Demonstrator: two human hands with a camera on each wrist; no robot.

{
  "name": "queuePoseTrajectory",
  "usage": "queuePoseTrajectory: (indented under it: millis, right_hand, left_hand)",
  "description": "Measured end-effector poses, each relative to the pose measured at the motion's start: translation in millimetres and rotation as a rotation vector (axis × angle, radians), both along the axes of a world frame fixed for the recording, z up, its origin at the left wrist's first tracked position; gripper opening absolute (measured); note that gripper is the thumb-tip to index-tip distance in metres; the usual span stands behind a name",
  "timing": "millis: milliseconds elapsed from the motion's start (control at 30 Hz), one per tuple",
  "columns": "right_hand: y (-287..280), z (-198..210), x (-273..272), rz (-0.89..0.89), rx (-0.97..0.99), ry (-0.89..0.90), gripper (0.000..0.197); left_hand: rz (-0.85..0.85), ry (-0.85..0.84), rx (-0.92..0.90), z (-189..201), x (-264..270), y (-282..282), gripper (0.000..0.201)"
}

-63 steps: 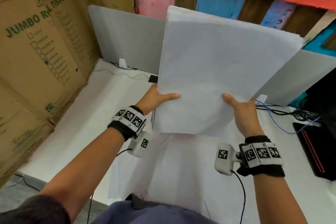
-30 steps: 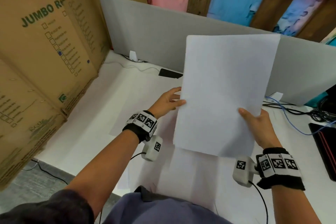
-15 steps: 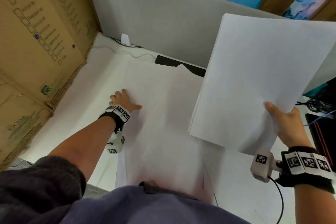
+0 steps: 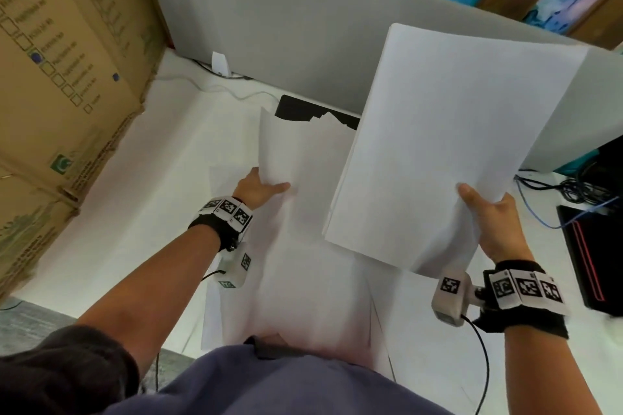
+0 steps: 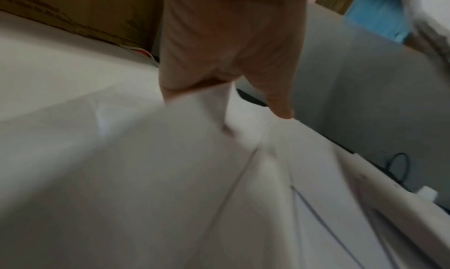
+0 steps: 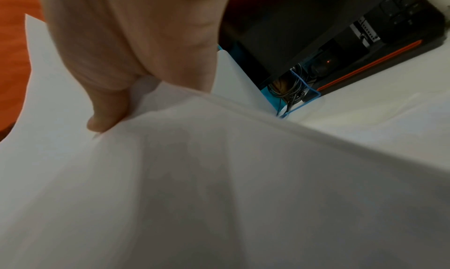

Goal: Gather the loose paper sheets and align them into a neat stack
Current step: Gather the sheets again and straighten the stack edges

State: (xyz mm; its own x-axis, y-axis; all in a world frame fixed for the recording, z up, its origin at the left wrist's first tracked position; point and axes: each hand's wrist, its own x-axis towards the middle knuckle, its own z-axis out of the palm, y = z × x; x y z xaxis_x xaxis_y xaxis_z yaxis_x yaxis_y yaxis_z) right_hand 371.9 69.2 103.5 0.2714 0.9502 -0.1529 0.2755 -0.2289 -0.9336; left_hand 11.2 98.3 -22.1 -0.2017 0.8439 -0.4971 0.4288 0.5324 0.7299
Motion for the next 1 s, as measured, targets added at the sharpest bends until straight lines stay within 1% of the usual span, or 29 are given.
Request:
queuePoseTrajectory:
  millis: [67,100,167,233,300,367,467,533,600,667,733,833,1000]
  right_hand:
    - [-0.8,-1.6,-3.7,0.006,-0.006,0.022,0.024]
    - [-1.4,-2.7,-5.3,0.005,-0.008,0.031,0.023]
    - [-2.9,-4.1,-6.7,0.001,-0.010,0.048,0.022]
    - [-5.5,-4.2,-7.3,0.000,-0.016,0.064,0.021]
    - [-7.8,-3.4,-6.3,-0.003,-0.019,0.073,0.021]
    - [-10.7,-2.6,-2.0,-0.009,-0.024,0.069,0.021]
    - [-14.9,-2.2,4.3,-0.029,-0.029,0.064,0.021]
    - [-17.2,-2.5,4.7,-0.043,-0.027,0.062,0.023]
    - [-17.4,-3.8,3.4,-0.059,-0.031,0.062,0.028]
    - [-17.1,-4.8,2.1,-0.052,-0.039,0.054,0.032]
    - [-17.4,-5.1,1.9,-0.040,-0.051,0.043,0.032]
    - [-18.1,-6.1,3.4,-0.031,-0.068,0.028,0.027]
    - [-19.7,-6.3,3.7,-0.050,-0.088,0.034,0.032]
  left_hand:
    - [-0.071,-0.049,-0.049,7.2,14.5,-7.6,0.109]
    - [-0.094,-0.043,-0.065,7.1,20.9,-13.3,0.108]
    - [-0.097,0.016,-0.071,4.6,35.0,-25.6,0.092]
    - [-0.075,0.061,-0.074,-1.4,45.2,-34.2,0.080]
    - [-0.038,0.029,-0.090,-0.6,47.4,-36.7,0.069]
    - [0.042,-0.034,-0.088,2.7,41.9,-33.5,0.061]
    - [0.119,-0.047,-0.022,6.0,34.7,-30.6,0.058]
    - [0.066,-0.028,-0.039,5.2,36.1,-34.5,0.056]
    - [-0.036,0.007,-0.086,4.2,40.3,-41.1,0.055]
    - [-0.048,0.018,-0.099,8.6,40.8,-44.1,0.056]
    - [-0.003,-0.002,-0.064,16.9,37.8,-41.5,0.055]
    - [0.068,-0.012,0.046,37.8,36.3,-38.5,0.046]
    - [0.146,-0.024,0.204,61.5,29.1,-32.1,0.035]
